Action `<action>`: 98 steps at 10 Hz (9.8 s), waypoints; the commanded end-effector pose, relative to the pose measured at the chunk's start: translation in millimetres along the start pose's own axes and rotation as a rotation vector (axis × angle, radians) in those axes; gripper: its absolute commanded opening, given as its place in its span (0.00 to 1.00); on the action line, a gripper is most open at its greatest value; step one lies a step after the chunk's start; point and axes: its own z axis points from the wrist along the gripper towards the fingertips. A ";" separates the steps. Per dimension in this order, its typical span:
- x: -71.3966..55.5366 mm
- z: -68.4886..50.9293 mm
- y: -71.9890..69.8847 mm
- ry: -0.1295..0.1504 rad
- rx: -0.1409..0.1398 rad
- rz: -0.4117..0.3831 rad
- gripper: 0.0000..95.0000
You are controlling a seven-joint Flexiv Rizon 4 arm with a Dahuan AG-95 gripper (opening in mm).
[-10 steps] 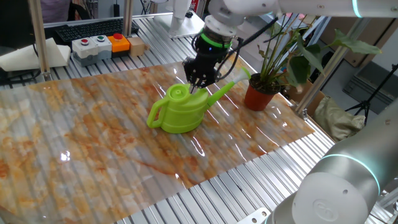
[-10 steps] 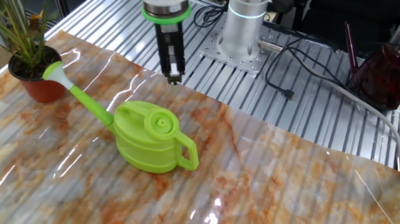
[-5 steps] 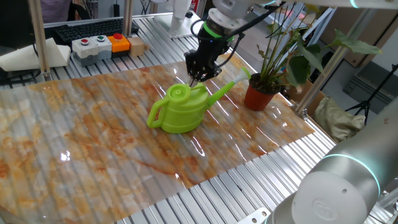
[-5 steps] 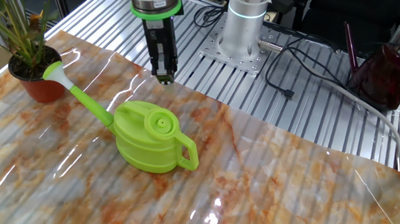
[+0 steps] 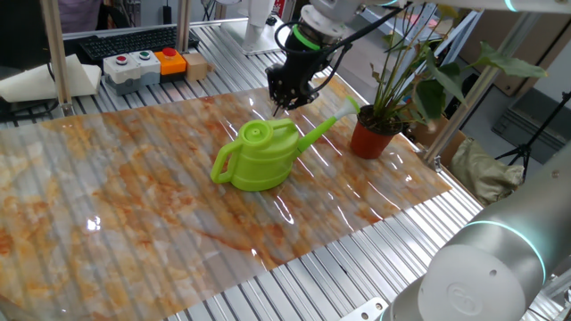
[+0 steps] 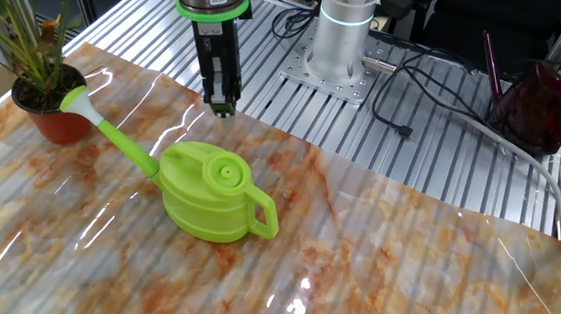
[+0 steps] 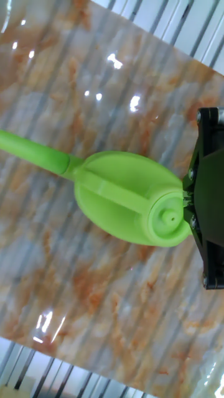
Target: Water the plant
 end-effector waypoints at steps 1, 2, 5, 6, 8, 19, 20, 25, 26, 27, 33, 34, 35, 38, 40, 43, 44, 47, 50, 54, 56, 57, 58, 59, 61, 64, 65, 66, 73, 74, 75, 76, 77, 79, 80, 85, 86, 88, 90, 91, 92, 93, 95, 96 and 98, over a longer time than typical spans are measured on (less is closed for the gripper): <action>-5.4 -1.6 2.1 -0.013 0.002 -0.015 0.00; -8.3 -1.9 2.9 -0.018 0.003 -0.014 0.00; -17.5 -1.3 4.2 -0.040 0.012 -0.021 0.00; -22.5 -0.2 4.2 -0.048 0.015 -0.032 0.00; -31.1 0.2 4.8 -0.051 0.017 -0.039 0.00; -59.6 -4.3 8.1 -0.077 -0.015 0.173 0.00; -59.9 -4.2 8.1 -0.077 -0.016 0.180 0.00; -66.9 0.6 5.7 -0.077 -0.030 0.201 0.00; -67.6 1.0 5.5 -0.076 -0.031 0.202 0.00; -68.1 1.7 5.7 -0.076 -0.032 0.215 0.00; -68.6 3.2 6.5 -0.079 -0.056 0.255 0.20; -68.9 4.0 7.0 -0.079 -0.059 0.255 0.20; -69.4 5.3 7.6 -0.075 -0.063 0.262 0.20; -72.7 10.5 8.4 -0.076 -0.078 0.268 0.20; -72.8 11.0 8.6 -0.074 -0.084 0.269 0.20; -71.8 13.3 9.8 -0.058 -0.126 0.297 0.20; -71.7 14.0 10.2 -0.059 -0.191 0.332 0.20; -71.6 14.2 10.4 -0.063 -0.159 0.305 0.20; -71.6 14.2 10.4 -0.050 -0.090 0.292 0.20; -71.6 14.3 10.5 -0.041 -0.056 0.296 0.20; -71.6 15.2 11.2 -0.034 -0.052 0.301 0.20; -71.5 16.7 12.4 -0.033 -0.054 0.311 0.20; -71.4 18.5 13.9 -0.029 -0.057 0.334 0.20; -71.3 19.8 14.9 -0.030 -0.057 0.340 0.20; -71.3 20.6 15.5 -0.030 -0.037 0.334 0.20; -71.3 21.0 15.8 -0.022 -0.014 0.342 0.20; -71.3 21.6 16.3 -0.020 -0.011 0.345 0.20; -71.2 22.4 16.9 -0.017 -0.011 0.345 0.20; -71.1 34.0 24.5 -0.020 -0.006 0.368 0.20; -71.0 35.5 25.4 -0.020 -0.006 0.371 0.20; -71.0 36.4 26.0 -0.023 -0.005 0.373 0.20; -71.1 36.6 26.1 -0.027 -0.003 0.377 0.20; -71.1 36.6 26.1 -0.029 -0.002 0.379 0.40; -71.2 36.6 26.1 -0.036 -0.001 0.379 0.40; -71.3 36.4 26.2 -0.040 -0.001 0.377 0.40; -71.3 33.1 23.8 -0.044 -0.002 0.392 0.40; -71.4 33.2 23.5 -0.043 -0.002 0.397 0.40; -68.6 34.3 19.9 -0.033 -0.007 0.419 0.40; -66.4 34.3 12.9 -0.038 -0.006 0.387 0.40; -67.0 33.1 11.2 -0.038 -0.005 0.379 0.40; -67.1 32.1 9.6 -0.035 -0.006 0.381 0.40; -66.7 32.2 8.2 -0.030 -0.008 0.385 0.40; -65.4 33.9 6.9 -0.029 -0.011 0.379 0.40; -65.4 34.9 5.9 -0.025 -0.013 0.377 0.40; -67.1 40.5 0.5 -0.018 -0.020 0.366 0.40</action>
